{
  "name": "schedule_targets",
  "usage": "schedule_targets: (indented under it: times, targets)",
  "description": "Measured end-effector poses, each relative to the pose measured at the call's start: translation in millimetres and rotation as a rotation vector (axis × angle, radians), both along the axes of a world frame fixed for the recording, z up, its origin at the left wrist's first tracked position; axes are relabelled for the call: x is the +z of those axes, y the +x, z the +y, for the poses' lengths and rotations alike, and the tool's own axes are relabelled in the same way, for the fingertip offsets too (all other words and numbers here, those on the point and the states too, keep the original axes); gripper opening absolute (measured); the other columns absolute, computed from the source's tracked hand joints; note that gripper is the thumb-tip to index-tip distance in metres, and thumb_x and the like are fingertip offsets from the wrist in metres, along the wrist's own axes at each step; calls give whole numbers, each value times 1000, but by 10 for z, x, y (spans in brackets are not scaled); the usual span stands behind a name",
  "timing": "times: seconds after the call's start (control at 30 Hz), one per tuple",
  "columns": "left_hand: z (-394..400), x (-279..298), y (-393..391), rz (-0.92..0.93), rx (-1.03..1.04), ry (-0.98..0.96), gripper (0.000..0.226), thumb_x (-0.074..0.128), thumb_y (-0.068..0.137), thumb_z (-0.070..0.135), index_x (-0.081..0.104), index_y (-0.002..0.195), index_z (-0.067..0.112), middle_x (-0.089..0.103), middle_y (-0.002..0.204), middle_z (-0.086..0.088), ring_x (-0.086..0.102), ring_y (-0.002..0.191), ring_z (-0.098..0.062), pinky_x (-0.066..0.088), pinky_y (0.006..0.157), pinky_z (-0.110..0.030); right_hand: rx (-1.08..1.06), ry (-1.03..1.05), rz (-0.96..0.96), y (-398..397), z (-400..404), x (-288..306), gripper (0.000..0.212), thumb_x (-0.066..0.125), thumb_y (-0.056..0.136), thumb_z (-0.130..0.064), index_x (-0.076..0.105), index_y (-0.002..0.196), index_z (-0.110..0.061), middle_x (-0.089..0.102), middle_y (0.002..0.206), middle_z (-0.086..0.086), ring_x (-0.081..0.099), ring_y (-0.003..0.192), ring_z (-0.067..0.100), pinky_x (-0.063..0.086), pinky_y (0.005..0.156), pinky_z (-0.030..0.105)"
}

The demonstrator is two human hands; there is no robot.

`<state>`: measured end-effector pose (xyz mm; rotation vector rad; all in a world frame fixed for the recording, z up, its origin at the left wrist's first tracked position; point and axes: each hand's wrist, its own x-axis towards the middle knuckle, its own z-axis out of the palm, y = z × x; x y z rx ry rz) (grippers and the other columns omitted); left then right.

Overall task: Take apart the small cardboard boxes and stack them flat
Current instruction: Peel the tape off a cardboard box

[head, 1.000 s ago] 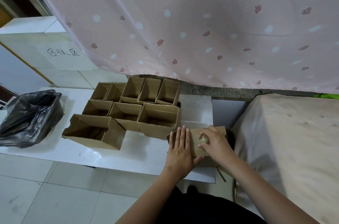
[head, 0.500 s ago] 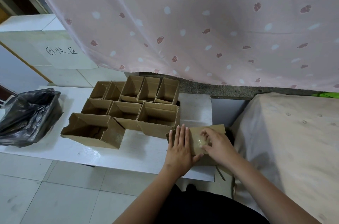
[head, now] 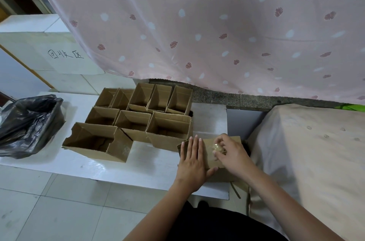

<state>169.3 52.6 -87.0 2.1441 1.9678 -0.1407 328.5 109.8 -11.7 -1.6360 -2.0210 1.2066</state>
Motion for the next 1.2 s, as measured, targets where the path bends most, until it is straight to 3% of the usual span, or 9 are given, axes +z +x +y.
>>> schedule_targets:
  times: [0.1, 0.23, 0.4, 0.53, 0.6, 0.7, 0.87, 1.0, 1.2]
  targets:
    - [8, 20, 10, 0, 21, -21, 102, 4, 89, 82, -20, 155, 8, -24, 163, -12, -29, 148, -29, -16, 119, -57, 26, 16, -43, 1, 1, 28, 57, 63, 94, -20, 33, 140, -37, 53, 104, -12, 53, 96, 6, 39, 78, 19]
    - [-59, 47, 44, 21, 15, -3, 102, 0, 90, 81, -13, 156, 5, -16, 164, -15, -21, 151, -32, -12, 118, -61, 40, 51, -141, 10, 32, 22, 28, 53, 99, -13, 54, 126, -21, 55, 121, 1, 53, 111, 16, 35, 85, 20]
    - [-84, 134, 42, 26, -4, -1, 100, 3, 91, 77, -7, 158, 3, -12, 165, -18, -15, 152, -33, -10, 119, -61, 18, -30, -190, -15, 87, 63, 37, 53, 98, -13, 50, 134, -18, 36, 140, 6, 48, 118, 20, 32, 99, 20]
    - [-131, 232, -14, 0, 16, 19, 95, -12, 90, 74, -6, 159, 10, -16, 165, -15, -22, 151, -31, -20, 118, -55, 81, -127, -198, -132, 110, 168, 57, 58, 94, -21, 38, 147, -16, 21, 148, 4, 46, 100, 10, 34, 89, 17]
    - [-145, 280, -104, -32, 50, 51, 85, -8, 95, 68, -3, 160, 13, -11, 166, -11, -22, 151, -27, -21, 118, -52, 127, -88, -174, -233, 125, 262, 57, 54, 97, -20, 35, 151, -16, 26, 149, 3, 49, 104, 11, 37, 87, 19]
    - [-182, 342, -315, -87, 128, 100, 70, 3, 103, 54, 3, 160, 13, 1, 168, -8, -16, 152, -19, -19, 121, -44, 152, -6, -108, -408, 119, 386, 51, 52, 100, -19, 41, 149, -21, 44, 147, 3, 49, 125, 18, 42, 100, 28]
    - [-326, 424, -886, -104, 291, 98, 71, 3, 103, 57, 0, 160, 16, -2, 168, -5, -17, 151, -17, -15, 122, -39, 137, -26, -36, -830, 31, 485, 33, 60, 97, -26, 51, 129, -28, 58, 123, -1, 55, 97, 8, 44, 71, 18]
    - [-468, 552, -1515, -92, 448, 111, 73, 0, 101, 59, 5, 160, 18, 3, 168, -4, -7, 154, -19, -8, 124, -38, 176, 17, -42, -1298, -118, 543, 20, 60, 97, -37, 55, 115, -30, 56, 105, -7, 55, 90, 5, 45, 68, 20]
    - [-864, 759, -2545, -83, 579, 158, 75, 3, 101, 59, 12, 160, 14, 12, 167, -7, 3, 155, -21, -7, 123, -34, 300, 118, -71, -2217, -515, 568, 29, 63, 96, -30, 60, 124, -23, 54, 122, -5, 52, 97, 4, 37, 67, 8]
